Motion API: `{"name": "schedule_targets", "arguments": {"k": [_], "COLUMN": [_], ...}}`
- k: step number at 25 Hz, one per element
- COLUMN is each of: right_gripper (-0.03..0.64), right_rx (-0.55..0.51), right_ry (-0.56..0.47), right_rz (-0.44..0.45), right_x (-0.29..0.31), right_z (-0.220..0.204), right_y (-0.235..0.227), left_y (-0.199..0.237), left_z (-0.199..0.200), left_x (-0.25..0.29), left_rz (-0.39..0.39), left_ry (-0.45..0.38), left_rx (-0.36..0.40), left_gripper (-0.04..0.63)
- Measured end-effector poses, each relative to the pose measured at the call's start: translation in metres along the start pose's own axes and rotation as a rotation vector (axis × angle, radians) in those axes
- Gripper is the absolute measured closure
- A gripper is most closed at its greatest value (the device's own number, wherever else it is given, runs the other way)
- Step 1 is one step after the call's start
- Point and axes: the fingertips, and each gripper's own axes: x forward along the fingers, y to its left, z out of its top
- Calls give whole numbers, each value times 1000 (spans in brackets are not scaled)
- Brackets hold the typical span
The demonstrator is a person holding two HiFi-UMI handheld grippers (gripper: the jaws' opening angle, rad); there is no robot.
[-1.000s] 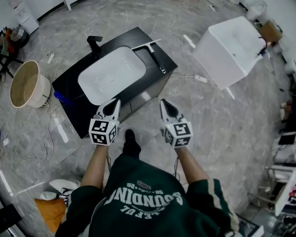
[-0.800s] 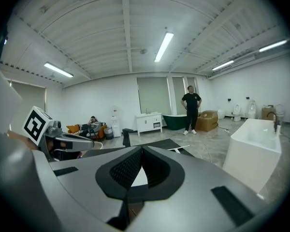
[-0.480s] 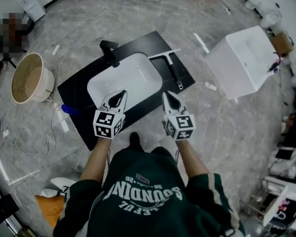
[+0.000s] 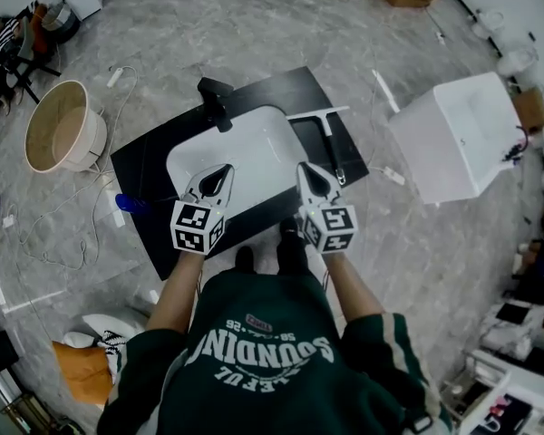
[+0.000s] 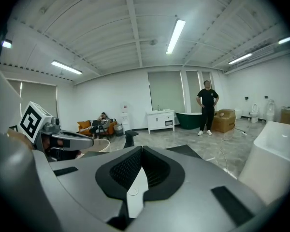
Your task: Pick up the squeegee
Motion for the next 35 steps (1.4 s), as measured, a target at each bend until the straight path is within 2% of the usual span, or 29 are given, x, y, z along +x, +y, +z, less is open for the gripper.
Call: {"name": "schedule_targets", "arguments": {"k": [9,16,25,32,35], "right_gripper": [614,614,609,489,463], "right_rx": [-39,-64,-78,-72,-72], "right_ry": [32,43,55,73,94], "right_rz": [174,261,286,258,242], "right_x": [52,79,90,91,92], "right_z": [17,21,15,4,-5], "right_y": [-20,-43,-73,-105,-118], "left_y": [17,18,11,0,-4], "left_z": [10,13,9,10,7], "left_x": [25,44,69,89,96], "left_rz": [151,236,278,288,291], "left_ry": [-1,-1,18,29,36], "left_rx": [-55,-96,-112,-126,-133], "left_gripper": [594,594,594,594,594]}}
